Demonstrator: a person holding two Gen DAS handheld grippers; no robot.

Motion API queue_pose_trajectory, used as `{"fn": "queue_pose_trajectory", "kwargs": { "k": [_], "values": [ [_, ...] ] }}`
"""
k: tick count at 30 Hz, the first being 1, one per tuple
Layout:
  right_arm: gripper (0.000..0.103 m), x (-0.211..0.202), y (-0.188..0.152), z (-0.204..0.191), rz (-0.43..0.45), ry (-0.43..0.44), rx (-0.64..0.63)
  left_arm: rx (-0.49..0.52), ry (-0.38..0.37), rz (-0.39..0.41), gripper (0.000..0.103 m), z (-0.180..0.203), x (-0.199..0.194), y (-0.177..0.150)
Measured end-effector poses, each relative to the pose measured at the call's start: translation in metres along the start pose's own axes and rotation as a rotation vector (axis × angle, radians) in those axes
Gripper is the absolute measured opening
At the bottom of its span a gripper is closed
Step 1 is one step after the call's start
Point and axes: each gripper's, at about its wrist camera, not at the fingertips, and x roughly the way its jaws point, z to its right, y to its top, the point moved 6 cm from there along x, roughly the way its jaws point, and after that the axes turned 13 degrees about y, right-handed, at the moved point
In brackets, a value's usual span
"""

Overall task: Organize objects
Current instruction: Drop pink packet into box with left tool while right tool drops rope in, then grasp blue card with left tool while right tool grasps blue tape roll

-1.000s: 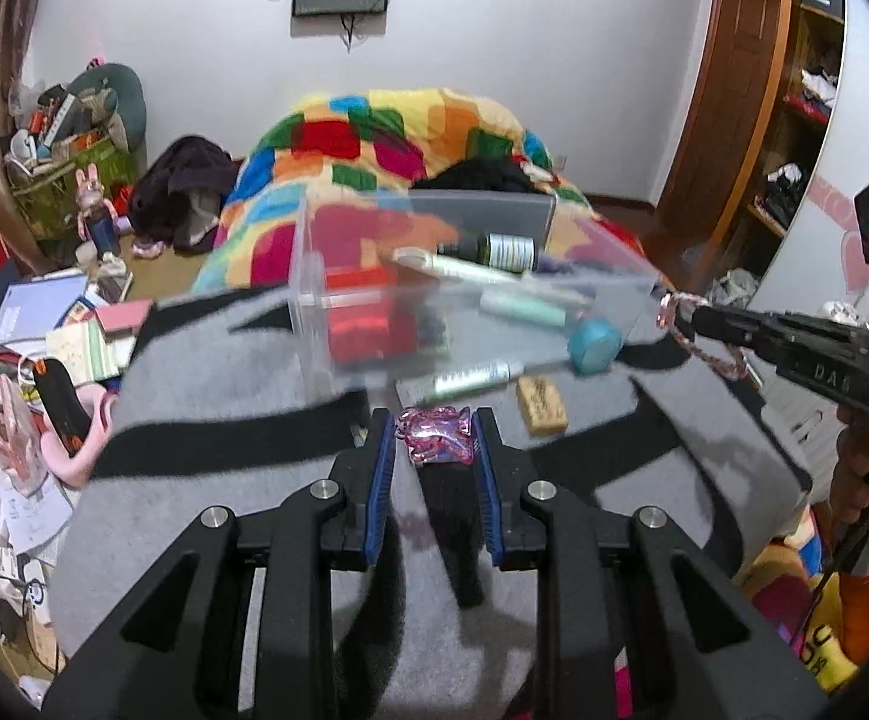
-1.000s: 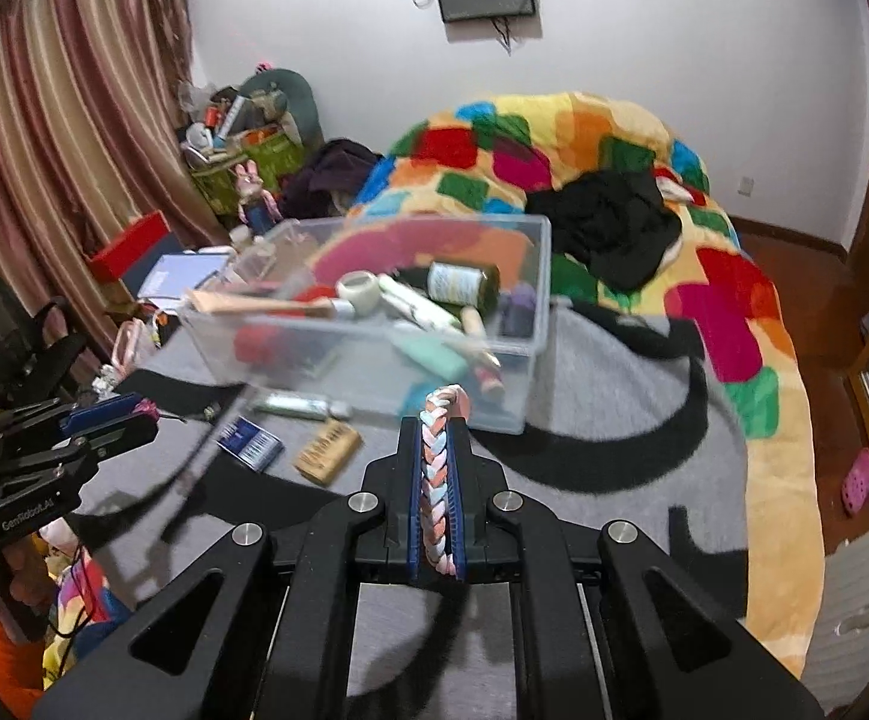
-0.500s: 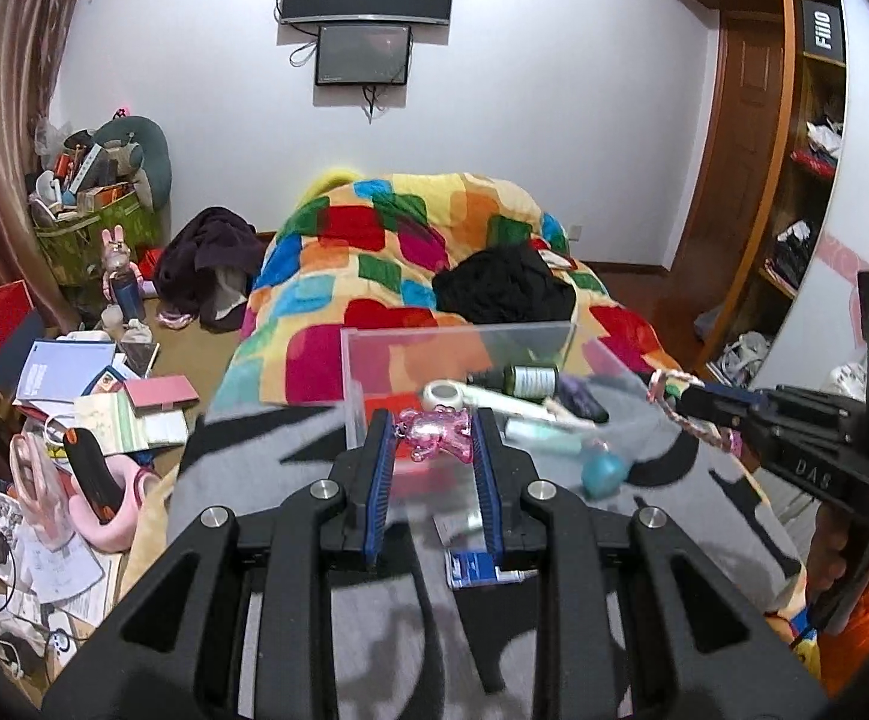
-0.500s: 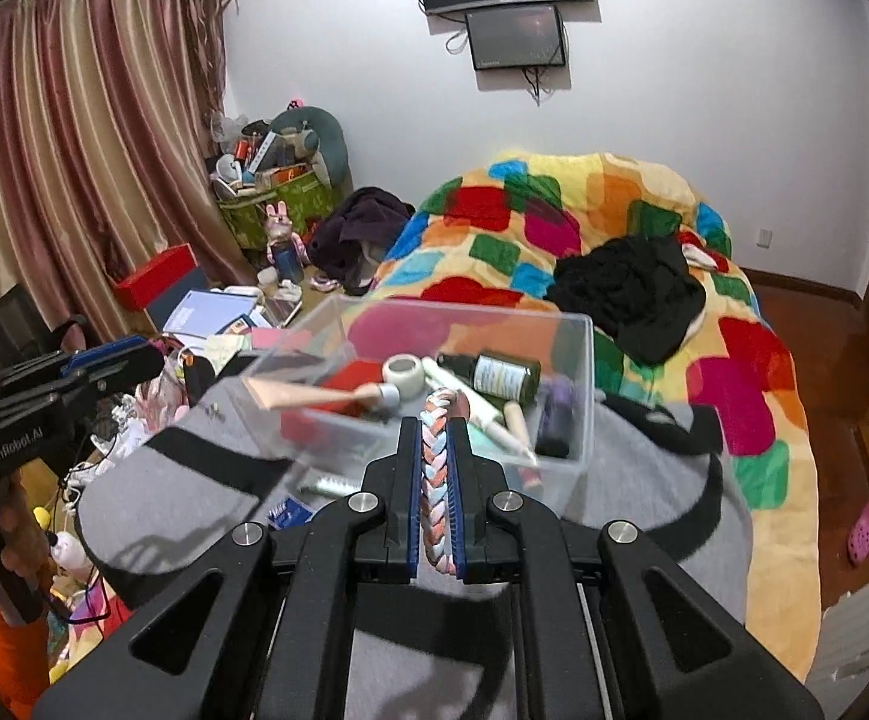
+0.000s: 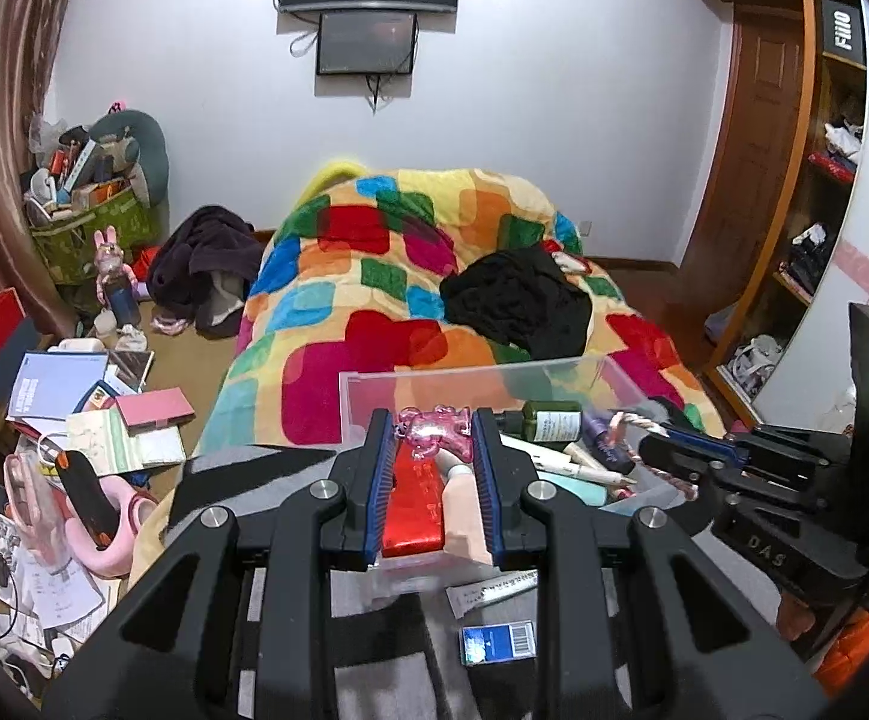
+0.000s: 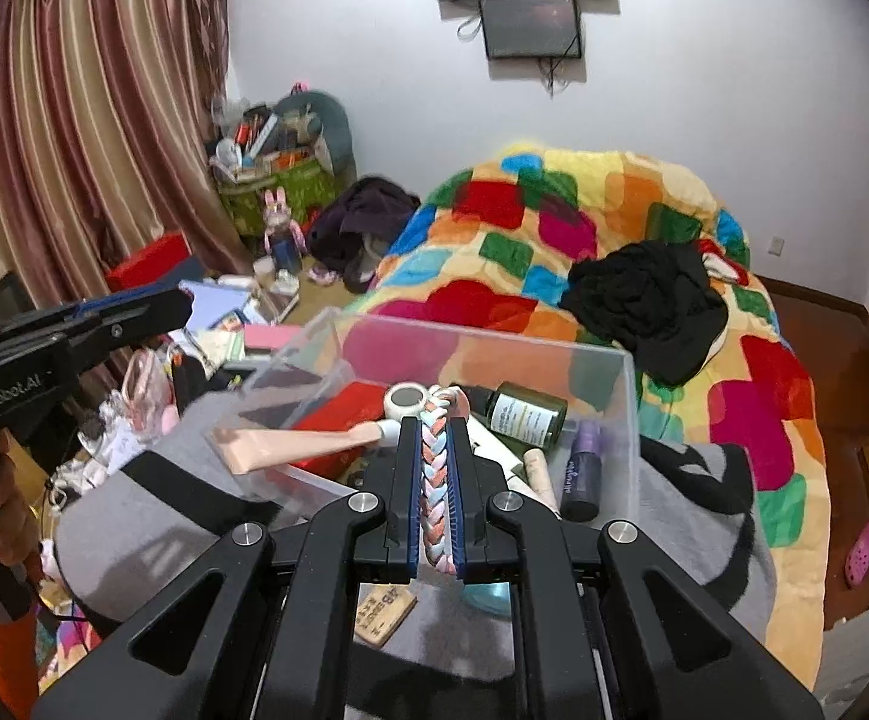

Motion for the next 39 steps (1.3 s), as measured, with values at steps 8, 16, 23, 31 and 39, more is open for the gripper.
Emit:
{"fn": "queue_pose_trajectory", "kwargs": {
  "k": [8,16,23,31,39],
  "values": [
    [0.007,0.041,-0.009,0.029,-0.111,0.0,0.069,0.001,-0.014,-0.122,0.025,0.004,0.045,-0.023],
    [0.007,0.051,-0.016,0.036,-0.141,-0.037,0.065,-0.012,-0.053,-0.165,0.026,0.009,0.05,-0.035],
    [0.014,0.047,-0.018,0.032,-0.163,-0.034,0.055,0.009,-0.046,-0.123,0.044,0.015,0.032,-0.031],
    [0.03,0.018,-0.014,0.028,-0.105,-0.03,0.058,0.019,-0.044,-0.046,0.063,0.015,-0.001,-0.023],
    [0.039,-0.011,-0.024,0.018,-0.064,-0.051,0.036,0.034,-0.05,-0.047,0.077,0.015,-0.016,-0.045]
  ]
}}
